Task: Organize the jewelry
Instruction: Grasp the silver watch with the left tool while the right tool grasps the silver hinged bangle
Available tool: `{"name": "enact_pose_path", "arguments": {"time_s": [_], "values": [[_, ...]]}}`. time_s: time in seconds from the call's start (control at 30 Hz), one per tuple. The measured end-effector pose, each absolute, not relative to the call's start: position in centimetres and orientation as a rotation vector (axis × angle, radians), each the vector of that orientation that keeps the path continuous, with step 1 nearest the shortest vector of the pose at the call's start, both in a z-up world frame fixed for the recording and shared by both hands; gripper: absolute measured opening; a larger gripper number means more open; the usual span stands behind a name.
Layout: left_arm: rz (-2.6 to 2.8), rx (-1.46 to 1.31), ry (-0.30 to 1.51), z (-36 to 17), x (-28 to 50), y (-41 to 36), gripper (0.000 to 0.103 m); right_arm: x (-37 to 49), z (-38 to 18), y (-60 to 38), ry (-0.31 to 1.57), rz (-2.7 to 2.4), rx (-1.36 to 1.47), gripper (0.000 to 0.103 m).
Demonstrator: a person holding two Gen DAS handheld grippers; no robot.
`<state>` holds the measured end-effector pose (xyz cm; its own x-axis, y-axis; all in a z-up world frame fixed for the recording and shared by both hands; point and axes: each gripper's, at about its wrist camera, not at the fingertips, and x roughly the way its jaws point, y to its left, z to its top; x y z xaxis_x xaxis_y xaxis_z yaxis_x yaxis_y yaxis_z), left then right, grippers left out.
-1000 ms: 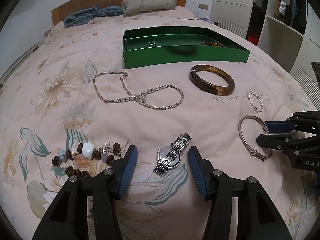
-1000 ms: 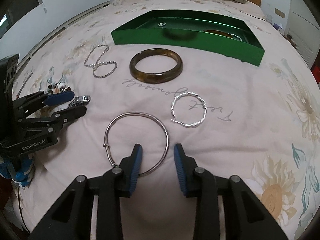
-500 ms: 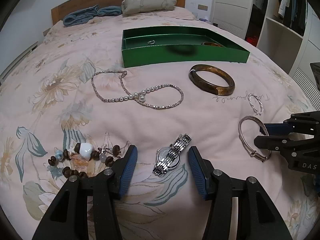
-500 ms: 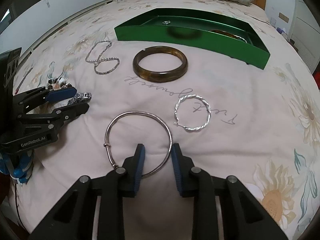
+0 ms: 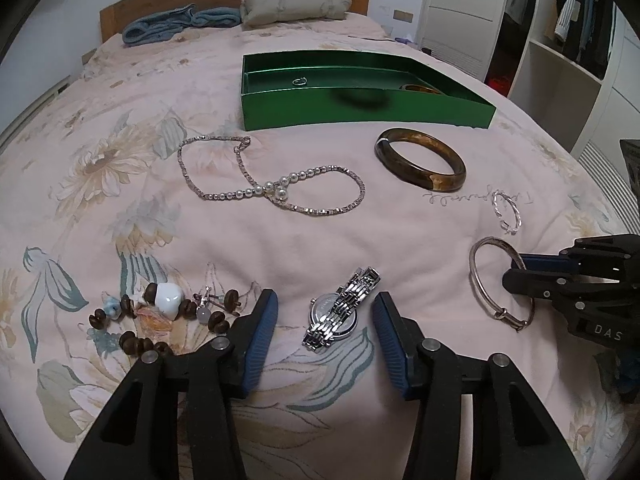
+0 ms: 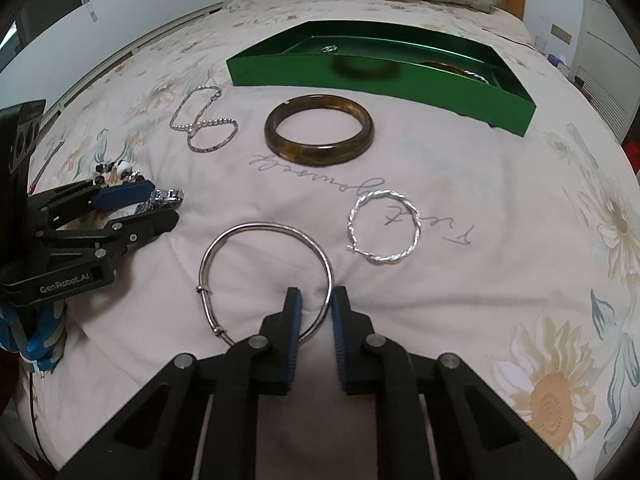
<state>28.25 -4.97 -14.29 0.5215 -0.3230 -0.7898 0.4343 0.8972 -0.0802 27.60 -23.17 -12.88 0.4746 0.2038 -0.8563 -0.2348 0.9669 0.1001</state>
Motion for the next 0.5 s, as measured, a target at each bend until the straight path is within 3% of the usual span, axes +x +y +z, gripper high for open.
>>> {"name": "enact_pose_path", "arguments": {"time_s": [0.23,0.5], "values": [[-0.457,0.161,0.904,-14.1,27.5,-5.3,0.024,27.1,-12.6,-22.8,1.006,0.232,-0.027,0.007],[-0.444,0.195,0.889,-13.7,26.8,-5.7,0.023,26.4,-11.9,-22.6,0.964,0.194,-0.01,0.004]]}}
